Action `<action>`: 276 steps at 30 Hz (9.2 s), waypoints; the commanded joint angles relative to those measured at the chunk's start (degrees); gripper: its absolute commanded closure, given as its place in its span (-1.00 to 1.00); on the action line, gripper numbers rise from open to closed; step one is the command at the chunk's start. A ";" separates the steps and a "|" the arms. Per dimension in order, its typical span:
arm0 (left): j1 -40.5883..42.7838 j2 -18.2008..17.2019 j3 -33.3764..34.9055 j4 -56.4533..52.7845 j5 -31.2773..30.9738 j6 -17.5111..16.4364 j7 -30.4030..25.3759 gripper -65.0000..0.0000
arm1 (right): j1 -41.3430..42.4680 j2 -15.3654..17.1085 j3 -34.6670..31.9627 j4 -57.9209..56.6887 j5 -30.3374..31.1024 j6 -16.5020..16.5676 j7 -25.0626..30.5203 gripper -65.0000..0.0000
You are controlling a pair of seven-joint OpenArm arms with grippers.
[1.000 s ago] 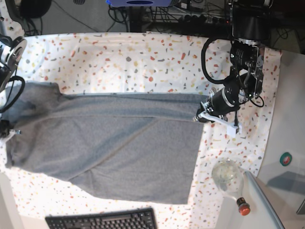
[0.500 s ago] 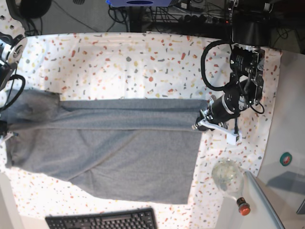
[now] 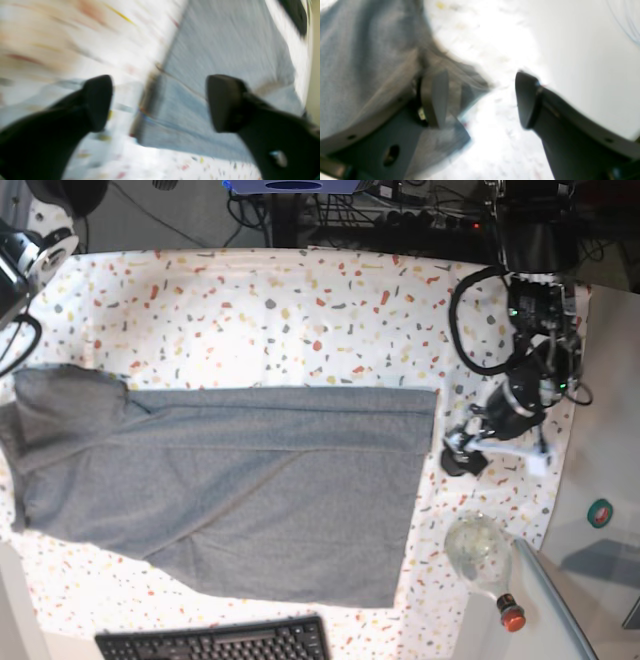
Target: Layout the t-shirt on the table in an organized manner, then fold the t-shirt properly
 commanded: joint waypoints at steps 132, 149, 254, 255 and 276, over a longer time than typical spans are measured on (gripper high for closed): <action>3.89 4.28 0.30 -8.81 10.59 -15.74 -0.32 1.00 | -0.13 0.45 13.37 -17.46 16.46 6.86 6.15 -0.50; 3.89 4.01 0.38 -7.32 10.59 -15.74 -0.23 1.00 | 7.25 6.86 12.58 -43.66 16.37 0.89 23.56 -0.28; 25.87 -5.66 -0.58 16.51 5.23 -9.15 3.72 1.00 | -25.45 -3.42 0.36 8.48 16.37 5.02 0.79 1.00; 26.57 -5.66 -0.58 16.60 5.05 -9.15 3.72 1.00 | -25.54 -3.42 0.36 8.65 16.37 5.02 0.79 1.00; 35.01 -2.40 -4.01 24.68 5.23 -8.88 4.08 1.00 | -25.45 -3.77 0.45 14.10 16.29 4.84 -8.53 0.73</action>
